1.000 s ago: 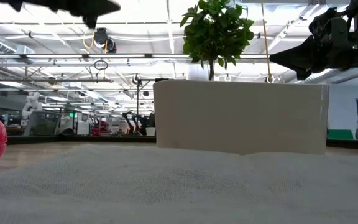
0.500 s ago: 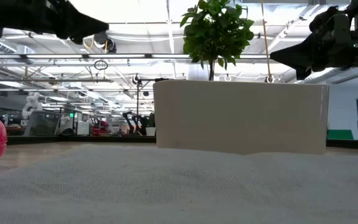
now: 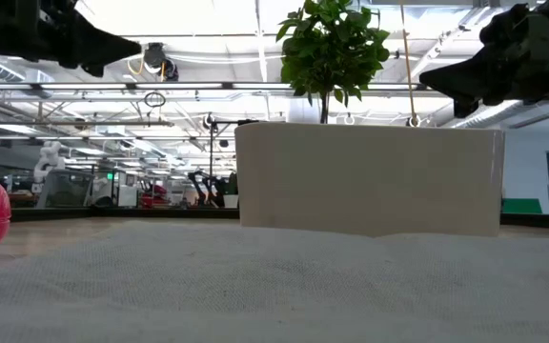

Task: Pick and placing Produce into tupperware
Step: Put the tomato into the bin

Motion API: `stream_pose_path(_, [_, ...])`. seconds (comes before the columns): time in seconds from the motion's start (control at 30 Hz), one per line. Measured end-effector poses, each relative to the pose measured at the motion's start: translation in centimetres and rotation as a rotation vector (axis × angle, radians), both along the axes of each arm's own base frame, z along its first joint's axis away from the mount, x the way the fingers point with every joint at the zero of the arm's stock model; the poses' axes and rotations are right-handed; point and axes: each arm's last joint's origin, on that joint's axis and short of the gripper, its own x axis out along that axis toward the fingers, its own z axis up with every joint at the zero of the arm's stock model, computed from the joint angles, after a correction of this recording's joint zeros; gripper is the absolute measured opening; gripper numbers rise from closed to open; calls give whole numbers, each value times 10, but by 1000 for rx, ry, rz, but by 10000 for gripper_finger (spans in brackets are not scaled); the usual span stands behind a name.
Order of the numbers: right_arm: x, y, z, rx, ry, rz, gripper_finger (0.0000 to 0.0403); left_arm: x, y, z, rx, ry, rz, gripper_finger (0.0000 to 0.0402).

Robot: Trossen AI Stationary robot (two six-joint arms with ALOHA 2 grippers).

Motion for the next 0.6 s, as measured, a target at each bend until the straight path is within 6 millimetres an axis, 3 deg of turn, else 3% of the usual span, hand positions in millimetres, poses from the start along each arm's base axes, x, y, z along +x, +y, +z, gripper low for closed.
stream_pose_path(0.27, [4, 0, -3, 26, 17, 1, 0, -2, 0, -10, 2, 19, 7, 0])
stream_pose_path(0.6, [21, -2, -24, 11, 201, -33, 0, -1, 0, -12, 3, 27, 0, 3])
